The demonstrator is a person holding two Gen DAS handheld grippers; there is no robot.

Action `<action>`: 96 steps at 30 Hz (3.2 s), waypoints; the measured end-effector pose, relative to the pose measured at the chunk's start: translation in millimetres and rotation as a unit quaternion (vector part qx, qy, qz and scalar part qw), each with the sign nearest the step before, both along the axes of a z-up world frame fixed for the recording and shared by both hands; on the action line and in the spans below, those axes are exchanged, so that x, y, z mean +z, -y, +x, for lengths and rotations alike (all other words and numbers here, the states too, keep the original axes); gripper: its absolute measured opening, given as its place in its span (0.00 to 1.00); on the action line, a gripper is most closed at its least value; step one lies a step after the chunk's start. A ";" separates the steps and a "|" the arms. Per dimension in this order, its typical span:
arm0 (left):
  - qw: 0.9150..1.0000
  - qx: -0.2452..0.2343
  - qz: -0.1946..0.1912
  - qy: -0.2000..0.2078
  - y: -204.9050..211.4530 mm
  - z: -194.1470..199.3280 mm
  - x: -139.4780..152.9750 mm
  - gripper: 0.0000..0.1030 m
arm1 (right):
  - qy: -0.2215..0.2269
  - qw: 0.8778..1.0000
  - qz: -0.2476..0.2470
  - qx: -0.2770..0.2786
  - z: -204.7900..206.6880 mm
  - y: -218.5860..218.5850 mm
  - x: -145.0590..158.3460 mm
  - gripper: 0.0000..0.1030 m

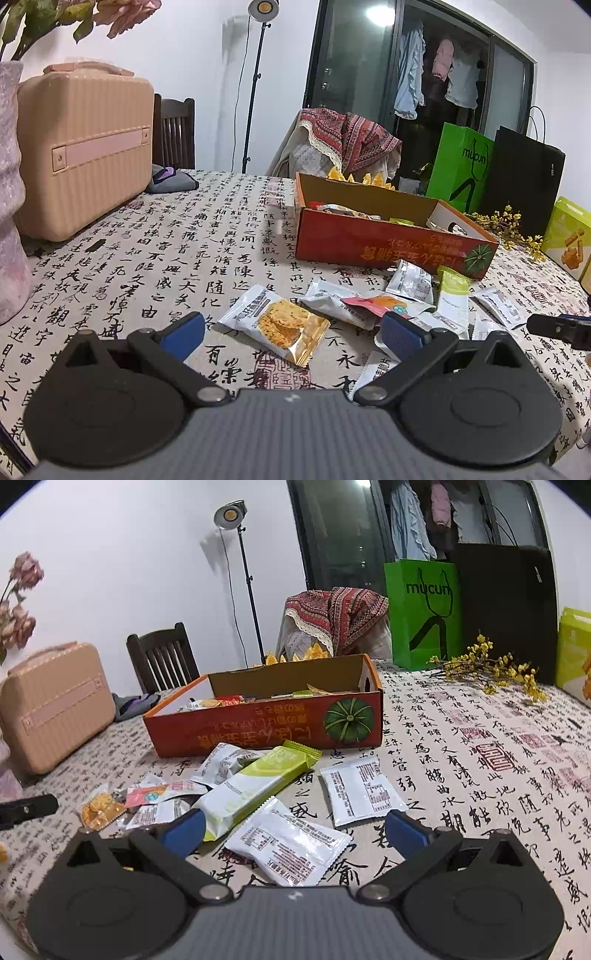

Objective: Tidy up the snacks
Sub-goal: 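Withdraw both grippers from the box back toward the snack pile, then grasp a white packet with the right gripper while the left gripper grasps a cracker biscuit packet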

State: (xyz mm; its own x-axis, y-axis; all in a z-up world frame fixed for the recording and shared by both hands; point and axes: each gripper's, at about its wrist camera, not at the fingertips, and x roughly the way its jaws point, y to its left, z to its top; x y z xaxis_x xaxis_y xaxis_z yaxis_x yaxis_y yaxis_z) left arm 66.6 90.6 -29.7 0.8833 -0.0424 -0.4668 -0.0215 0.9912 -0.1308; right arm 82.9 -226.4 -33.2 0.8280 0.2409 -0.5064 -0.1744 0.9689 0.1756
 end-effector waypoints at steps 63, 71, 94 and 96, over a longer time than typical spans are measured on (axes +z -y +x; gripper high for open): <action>0.998 0.027 -0.001 -0.056 6.4 25.3 -13.6 1.00 | 0.025 0.999 -0.028 -0.024 10.3 11.3 -8.7 0.44; 0.997 0.037 0.024 -0.070 9.7 50.3 -14.8 1.00 | 0.023 0.999 -0.019 -0.031 9.9 17.8 -11.5 0.44; 0.990 0.046 0.055 -0.121 9.7 110.1 -35.7 0.85 | 0.013 0.999 -0.009 -0.045 15.2 27.0 -18.4 0.44; 0.991 0.046 0.052 -0.118 9.2 107.7 -34.6 0.83 | 0.011 0.999 -0.007 -0.048 15.1 28.0 -19.1 0.44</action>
